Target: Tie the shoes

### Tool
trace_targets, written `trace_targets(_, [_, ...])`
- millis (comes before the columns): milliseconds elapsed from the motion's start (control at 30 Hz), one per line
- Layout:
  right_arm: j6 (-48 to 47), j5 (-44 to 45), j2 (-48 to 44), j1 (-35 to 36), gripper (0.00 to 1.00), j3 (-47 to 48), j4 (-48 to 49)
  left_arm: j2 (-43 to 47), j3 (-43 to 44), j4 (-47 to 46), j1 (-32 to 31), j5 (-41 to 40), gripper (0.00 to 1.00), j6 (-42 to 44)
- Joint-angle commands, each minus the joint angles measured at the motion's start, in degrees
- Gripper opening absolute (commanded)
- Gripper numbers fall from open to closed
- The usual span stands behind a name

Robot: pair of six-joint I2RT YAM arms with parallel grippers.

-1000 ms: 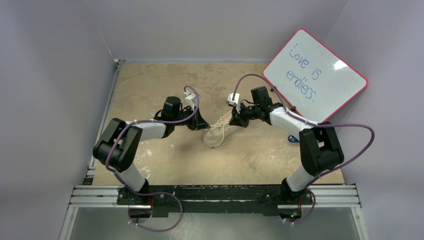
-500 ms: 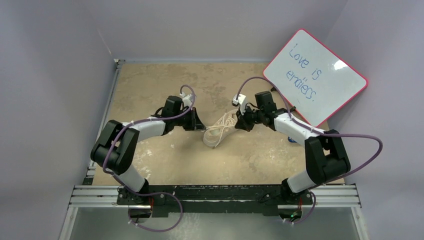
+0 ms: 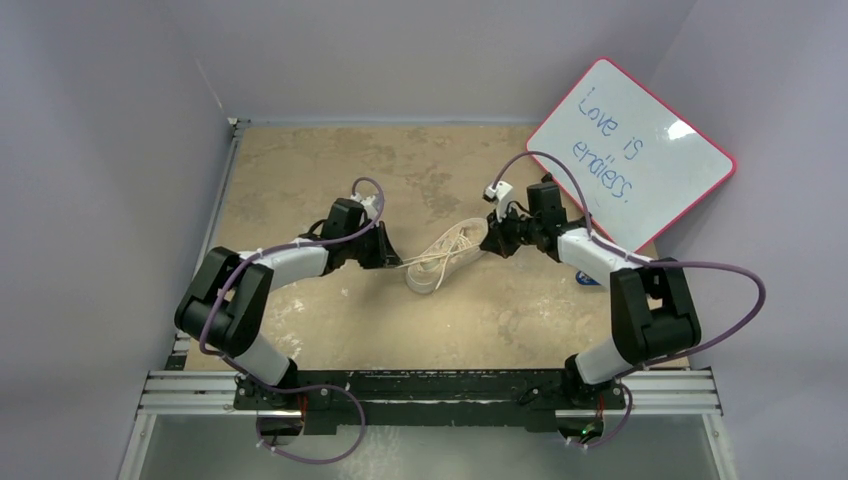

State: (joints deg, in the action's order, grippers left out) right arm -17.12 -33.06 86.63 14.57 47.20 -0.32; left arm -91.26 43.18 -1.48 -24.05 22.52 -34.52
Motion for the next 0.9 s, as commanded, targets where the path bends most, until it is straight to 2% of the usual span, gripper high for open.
trace_targets(0, [-0.06, 5.98, 1.86, -4.94, 0.0, 0.3, 2.15, 1.24, -1.15, 6.04, 1.03, -7.92, 0.0, 1.81])
trace_targets(200, [-1.48, 6.34, 4.81, -6.96, 0.0, 0.74, 1.57, 0.46, -2.33, 5.29, 1.38, -8.43, 0.0, 1.86])
trace_targets(533, [-3.17, 5.01, 3.92, -9.16, 0.0, -0.33, 1.48, 2.06, -3.33, 5.35, 1.82, -9.88, 0.0, 3.12])
trace_targets(700, [-1.02, 4.4, 1.35, -9.12, 0.0, -0.27, 2.34, 2.23, -0.29, 5.26, 1.82, -4.63, 0.0, 4.26])
trace_targets(733, [0.39, 4.47, 0.43, -9.12, 0.0, 0.17, 1.47, 2.26, 0.62, 6.28, 1.82, -4.51, 0.09, 4.59])
trace_targets(767, [1.21, 3.9, -0.66, -9.12, 0.07, 0.33, 0.57, 2.98, 1.05, 6.89, 1.82, -5.13, 0.19, 4.52])
trace_targets(800, [2.57, 3.65, -2.4, -9.12, 0.25, 0.51, -0.74, 4.29, 0.93, 7.01, 1.82, -6.4, 0.28, 4.25])
trace_targets(867, [5.07, 3.81, -6.16, -9.12, 0.94, 1.42, -3.97, 7.46, 1.25, 8.86, 1.89, -10.03, 0.45, 3.78])
